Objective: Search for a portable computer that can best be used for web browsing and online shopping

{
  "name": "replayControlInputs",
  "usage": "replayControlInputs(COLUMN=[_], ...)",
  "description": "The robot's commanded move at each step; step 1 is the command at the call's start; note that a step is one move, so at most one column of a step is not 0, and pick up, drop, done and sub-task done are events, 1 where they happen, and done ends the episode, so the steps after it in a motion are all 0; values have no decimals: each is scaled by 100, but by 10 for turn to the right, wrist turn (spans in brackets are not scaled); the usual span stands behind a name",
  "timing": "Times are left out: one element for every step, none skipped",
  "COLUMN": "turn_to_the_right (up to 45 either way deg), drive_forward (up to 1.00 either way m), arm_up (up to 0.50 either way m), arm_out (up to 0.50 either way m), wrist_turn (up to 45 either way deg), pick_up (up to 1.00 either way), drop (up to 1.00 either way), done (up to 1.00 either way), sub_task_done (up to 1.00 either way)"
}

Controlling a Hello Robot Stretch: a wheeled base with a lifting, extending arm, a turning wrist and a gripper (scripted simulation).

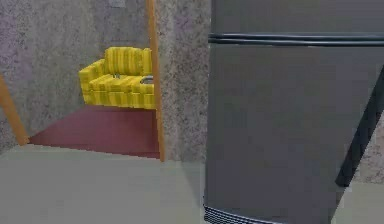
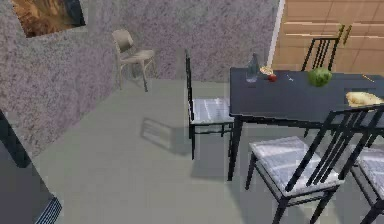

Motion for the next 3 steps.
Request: replayControlInputs(turn_to_the_right=[-240, 0, -30], drive_forward=[0, 100, 0], arm_up=[0, 0, 0], arm_out=[0, 0, 0], wrist_turn=[0, 0, 0], pick_up=[0, 0, 0], drop=[0, 0, 0], done=[0, 0, 0], sub_task_done=[0, 0, 0])
